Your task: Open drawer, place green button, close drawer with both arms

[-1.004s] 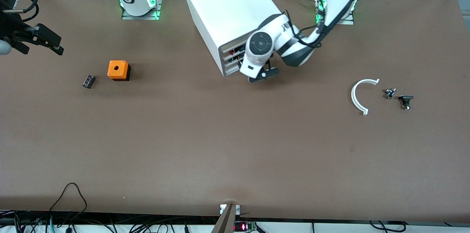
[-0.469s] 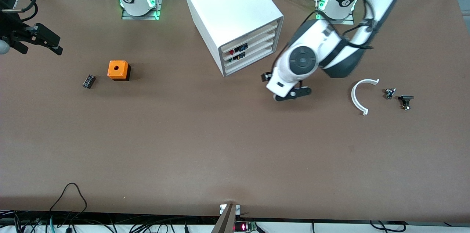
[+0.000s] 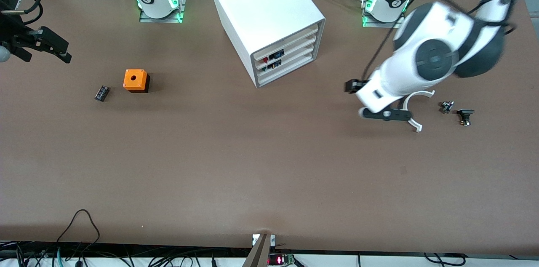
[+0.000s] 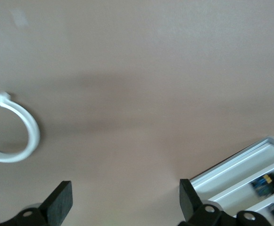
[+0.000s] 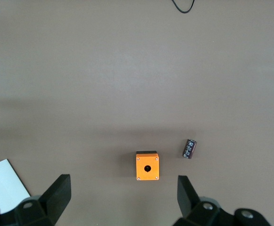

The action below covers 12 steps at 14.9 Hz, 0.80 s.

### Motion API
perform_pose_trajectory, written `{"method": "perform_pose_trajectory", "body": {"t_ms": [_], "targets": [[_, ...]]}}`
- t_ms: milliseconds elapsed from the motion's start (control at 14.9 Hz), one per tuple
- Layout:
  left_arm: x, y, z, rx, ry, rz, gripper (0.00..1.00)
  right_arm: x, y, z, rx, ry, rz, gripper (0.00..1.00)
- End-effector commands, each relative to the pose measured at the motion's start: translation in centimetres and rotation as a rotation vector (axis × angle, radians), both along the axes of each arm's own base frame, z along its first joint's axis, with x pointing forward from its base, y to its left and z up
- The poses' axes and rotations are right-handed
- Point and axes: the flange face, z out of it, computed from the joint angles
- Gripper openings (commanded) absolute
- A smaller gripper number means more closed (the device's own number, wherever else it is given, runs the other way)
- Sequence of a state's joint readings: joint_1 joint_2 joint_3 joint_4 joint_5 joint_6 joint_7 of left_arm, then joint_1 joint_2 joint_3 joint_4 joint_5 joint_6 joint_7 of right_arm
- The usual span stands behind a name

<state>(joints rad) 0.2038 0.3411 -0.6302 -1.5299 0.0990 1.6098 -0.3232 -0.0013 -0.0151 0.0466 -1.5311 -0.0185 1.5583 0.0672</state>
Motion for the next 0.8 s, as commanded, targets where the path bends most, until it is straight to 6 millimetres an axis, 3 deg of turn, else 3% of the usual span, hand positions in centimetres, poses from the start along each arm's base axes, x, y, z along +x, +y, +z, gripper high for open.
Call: {"method": "perform_pose_trajectory", "body": {"t_ms": [0, 201, 402, 602, 736], "targets": [[-0.7, 5.4, 4.6, 0.018, -0.071, -0.1, 1.0, 0.2, -0.2, 0.6, 0.015, -0.008, 0.01, 1.0], [-0.8, 10.6, 7.1, 0.021, -0.119, -0.21, 1.0, 0.2, -0.2, 0.6, 0.015, -0.008, 0.01, 1.0], [-2.3, 14.3, 8.7, -0.016, -0.219, -0.273, 1.0, 0.2, -0.2, 0.6, 0.015, -0.008, 0.01, 1.0], [-4.6, 15.4, 9.7, -0.01, -0.27, -0.234, 1.0, 0.2, -0.2, 0.6, 0.015, -0.008, 0.012, 1.0], [-4.9, 16.1, 10.2, -0.034, -0.273, -0.171, 1.0, 0.2, -0.2, 0.6, 0.015, -0.008, 0.01, 1.0]]}}
